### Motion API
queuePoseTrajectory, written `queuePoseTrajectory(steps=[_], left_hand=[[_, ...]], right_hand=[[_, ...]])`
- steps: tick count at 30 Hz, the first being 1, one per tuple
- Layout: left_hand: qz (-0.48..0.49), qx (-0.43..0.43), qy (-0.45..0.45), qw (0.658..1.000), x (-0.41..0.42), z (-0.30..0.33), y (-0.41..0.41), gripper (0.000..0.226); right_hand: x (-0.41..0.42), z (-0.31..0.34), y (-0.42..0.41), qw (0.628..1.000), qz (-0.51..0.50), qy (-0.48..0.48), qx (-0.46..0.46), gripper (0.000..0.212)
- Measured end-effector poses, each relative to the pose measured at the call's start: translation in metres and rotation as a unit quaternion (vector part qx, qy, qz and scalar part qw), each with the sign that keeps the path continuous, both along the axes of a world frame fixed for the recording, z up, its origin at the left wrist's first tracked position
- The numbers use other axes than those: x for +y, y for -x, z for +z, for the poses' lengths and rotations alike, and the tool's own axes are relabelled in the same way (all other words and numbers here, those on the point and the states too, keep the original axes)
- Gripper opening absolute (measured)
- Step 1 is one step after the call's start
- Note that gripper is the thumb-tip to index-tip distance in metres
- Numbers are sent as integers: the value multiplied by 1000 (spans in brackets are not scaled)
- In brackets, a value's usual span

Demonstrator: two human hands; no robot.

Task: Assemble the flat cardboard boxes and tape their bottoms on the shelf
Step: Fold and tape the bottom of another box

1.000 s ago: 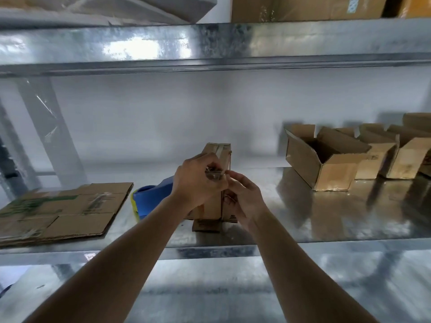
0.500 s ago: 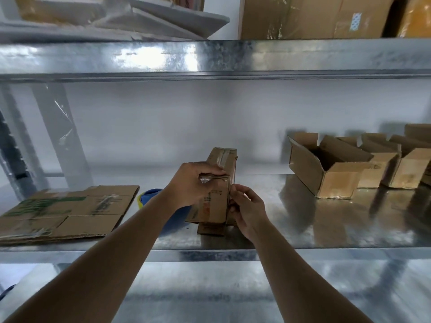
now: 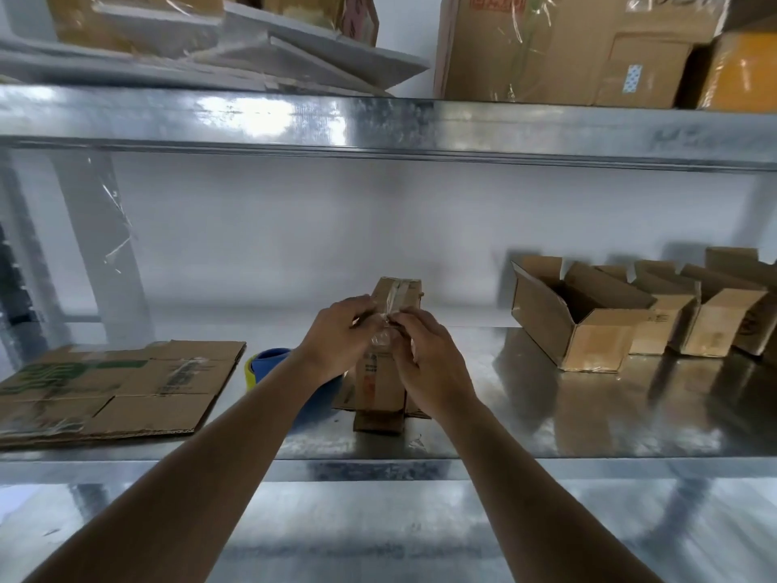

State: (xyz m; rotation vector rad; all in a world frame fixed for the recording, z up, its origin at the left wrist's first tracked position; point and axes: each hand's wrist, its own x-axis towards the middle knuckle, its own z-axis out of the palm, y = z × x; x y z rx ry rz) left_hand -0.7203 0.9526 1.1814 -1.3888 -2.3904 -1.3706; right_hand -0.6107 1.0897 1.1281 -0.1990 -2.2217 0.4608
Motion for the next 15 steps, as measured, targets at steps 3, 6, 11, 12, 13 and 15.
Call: queuePoseTrajectory(steps=[3,6,11,12,13,15], left_hand=[[-1,-105,-34,994,4,-2,1,36],[20,-161,-53,985,13,1,-5,56],[73,-162,-76,981,22,0,-9,47],[74,-159,-84,981,21,-1,-9,46],[68,-156,-88,981,20,-1,-9,43],[54,-146,-87,984,21,-2,-6,40]], right_hand=[[0,4,-2,999,2,-30,-38,37],[1,9,-5,999,6,-27,-46,44],[-3,14,-10,997,1,-7,-83,50],[-4,14,-12,996,-5,-11,-92,52],[-4,13,-14,995,-11,-17,-95,52],[-6,13,-16,996,-22,-26,-87,48]])
